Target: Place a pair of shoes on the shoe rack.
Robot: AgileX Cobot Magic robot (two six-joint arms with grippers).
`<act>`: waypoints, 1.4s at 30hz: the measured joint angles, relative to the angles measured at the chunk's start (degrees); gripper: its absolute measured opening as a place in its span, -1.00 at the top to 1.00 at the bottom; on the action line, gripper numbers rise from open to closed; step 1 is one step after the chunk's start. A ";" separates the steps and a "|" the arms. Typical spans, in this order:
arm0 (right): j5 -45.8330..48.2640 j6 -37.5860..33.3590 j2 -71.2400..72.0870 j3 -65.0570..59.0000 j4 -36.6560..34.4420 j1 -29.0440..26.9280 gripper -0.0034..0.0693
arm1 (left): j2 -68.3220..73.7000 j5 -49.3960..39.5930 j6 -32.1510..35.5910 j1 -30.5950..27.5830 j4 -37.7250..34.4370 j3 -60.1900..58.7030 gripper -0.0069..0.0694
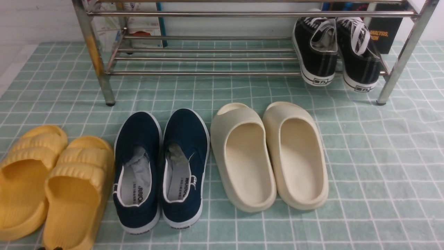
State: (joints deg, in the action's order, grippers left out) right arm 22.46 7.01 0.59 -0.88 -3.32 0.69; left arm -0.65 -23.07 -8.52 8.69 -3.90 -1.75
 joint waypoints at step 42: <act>0.00 0.00 0.00 0.00 0.00 0.00 0.73 | 0.00 0.00 0.00 0.00 0.00 0.00 0.25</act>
State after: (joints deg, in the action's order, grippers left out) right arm 22.46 7.01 0.59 -0.88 -3.32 0.69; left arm -0.65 -23.07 -8.52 8.69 -3.90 -1.75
